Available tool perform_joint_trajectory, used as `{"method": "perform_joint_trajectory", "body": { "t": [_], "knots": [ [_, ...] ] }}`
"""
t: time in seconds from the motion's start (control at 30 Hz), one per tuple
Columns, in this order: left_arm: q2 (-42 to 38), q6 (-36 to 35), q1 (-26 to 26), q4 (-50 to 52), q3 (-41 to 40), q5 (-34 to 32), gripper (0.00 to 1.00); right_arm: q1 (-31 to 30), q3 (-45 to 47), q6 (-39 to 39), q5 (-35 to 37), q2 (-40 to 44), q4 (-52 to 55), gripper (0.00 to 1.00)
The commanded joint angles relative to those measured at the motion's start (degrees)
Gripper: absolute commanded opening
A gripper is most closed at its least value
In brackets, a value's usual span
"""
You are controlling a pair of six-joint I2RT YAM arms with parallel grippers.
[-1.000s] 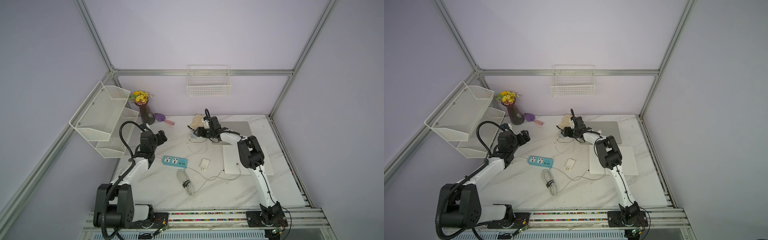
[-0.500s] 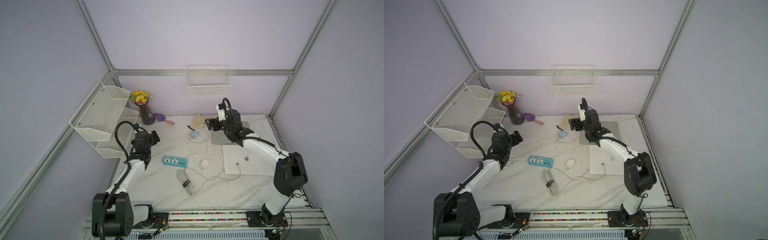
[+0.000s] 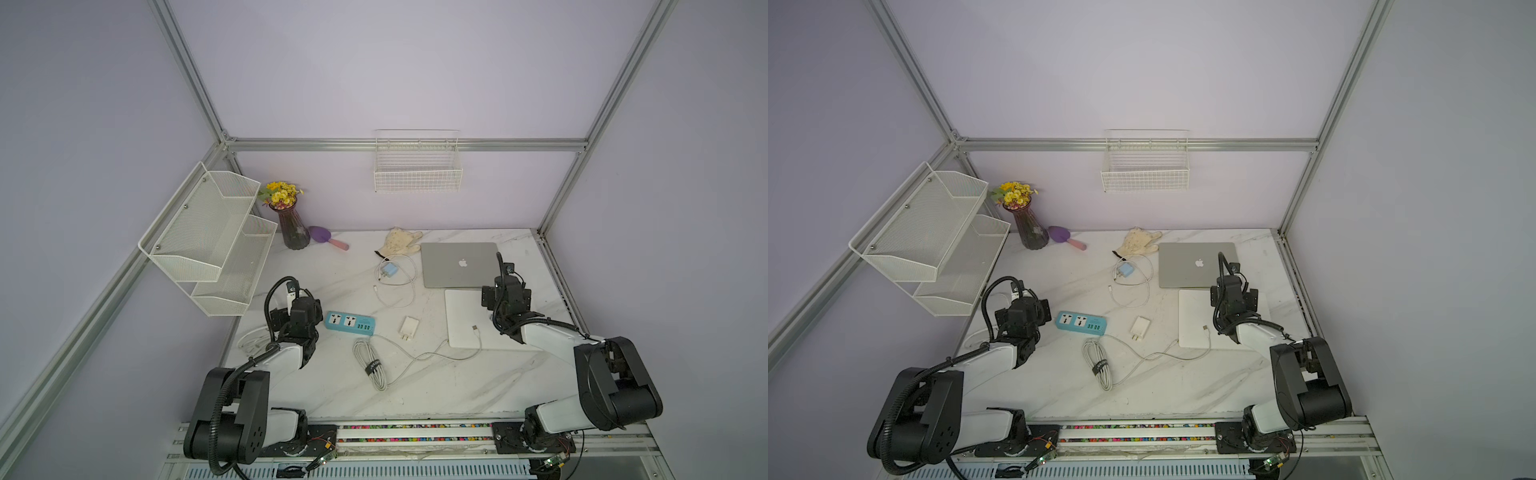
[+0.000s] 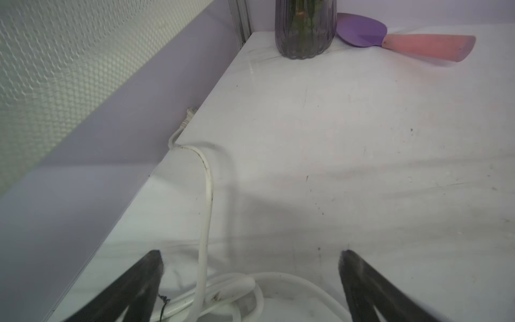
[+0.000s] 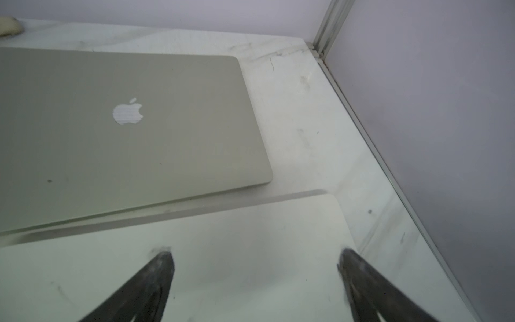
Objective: Unplug the laptop charger
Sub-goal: Reset both arms
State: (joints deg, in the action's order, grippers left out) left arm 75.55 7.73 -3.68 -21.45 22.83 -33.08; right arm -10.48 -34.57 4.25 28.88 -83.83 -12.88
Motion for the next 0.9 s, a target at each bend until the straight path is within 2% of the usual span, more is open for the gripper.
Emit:
{"method": "perform_joint_trajectory", "body": {
  "t": [0.0,0.07,0.1,0.13,0.2,0.23,0.27,0.3,0.33,0.4,0.47,0.5,0.57,0.63,0.67,0.77,0.87],
  "knots": [
    [0.1,-1.7,2.1,-15.6,-0.9,4.3,1.00,0.5,5.4,0.7,0.7,-3.0,-16.1,0.96],
    [2.1,-1.2,3.6,-27.8,-4.1,8.6,1.00,0.8,7.1,-2.0,0.1,-6.6,-25.2,0.95],
    [4.3,-1.0,4.4,-32.3,-5.5,9.9,1.00,0.7,5.8,-1.8,-1.7,-8.1,-25.6,0.95],
    [7.6,0.4,4.7,-33.9,-5.4,8.3,1.00,1.0,5.7,-2.6,-4.0,-10.0,-29.5,0.95],
    [9.4,-1.6,4.7,-37.9,-6.4,11.3,1.00,1.3,5.6,-4.9,-5.5,-13.8,-36.4,0.96],
    [9.0,-1.7,4.7,-37.1,-6.5,12.7,1.00,1.4,3.4,-3.1,-4.3,-15.5,-32.6,0.95],
    [8.7,-2.0,4.7,-36.8,-7.1,14.5,1.00,1.8,3.1,-3.9,-5.2,-17.1,-34.4,0.95],
    [9.1,-3.2,4.4,-40.0,-8.5,16.6,1.00,2.0,4.4,-4.8,-5.2,-16.8,-36.9,0.95],
    [10.6,-5.1,3.6,-46.2,-10.6,17.9,1.00,2.1,6.9,-3.8,-8.6,-15.0,-39.0,0.95],
    [15.2,-8.3,2.0,-58.0,-13.5,19.3,1.00,2.1,14.4,-6.6,-13.2,-15.0,-53.8,0.95],
    [18.6,-10.0,1.4,-62.8,-13.2,19.3,1.00,2.1,20.6,-7.8,-15.4,-20.3,-69.6,0.97],
    [17.7,-9.6,1.3,-60.2,-12.3,18.1,1.00,1.9,20.4,-8.5,-15.8,-22.6,-71.7,0.97],
    [14.9,-7.7,1.6,-46.0,-7.2,16.2,1.00,1.9,15.1,-6.6,-15.3,-18.8,-55.8,0.97],
    [13.9,-5.8,3.6,-26.6,1.5,18.8,1.00,5.9,8.4,-1.2,-15.1,-19.0,-44.2,0.97],
    [12.3,-4.7,4.2,-25.9,0.3,20.2,1.00,7.8,8.0,0.5,-17.3,-18.2,-42.1,0.97],
    [15.1,-6.0,4.3,-37.1,-2.8,19.3,1.00,7.9,8.6,-0.7,-15.8,-18.3,-44.3,0.97],
    [13.6,-5.4,4.1,-31.3,-1.0,19.3,1.00,7.9,8.4,-0.7,-15.9,-18.3,-44.0,0.97]
  ]
}}
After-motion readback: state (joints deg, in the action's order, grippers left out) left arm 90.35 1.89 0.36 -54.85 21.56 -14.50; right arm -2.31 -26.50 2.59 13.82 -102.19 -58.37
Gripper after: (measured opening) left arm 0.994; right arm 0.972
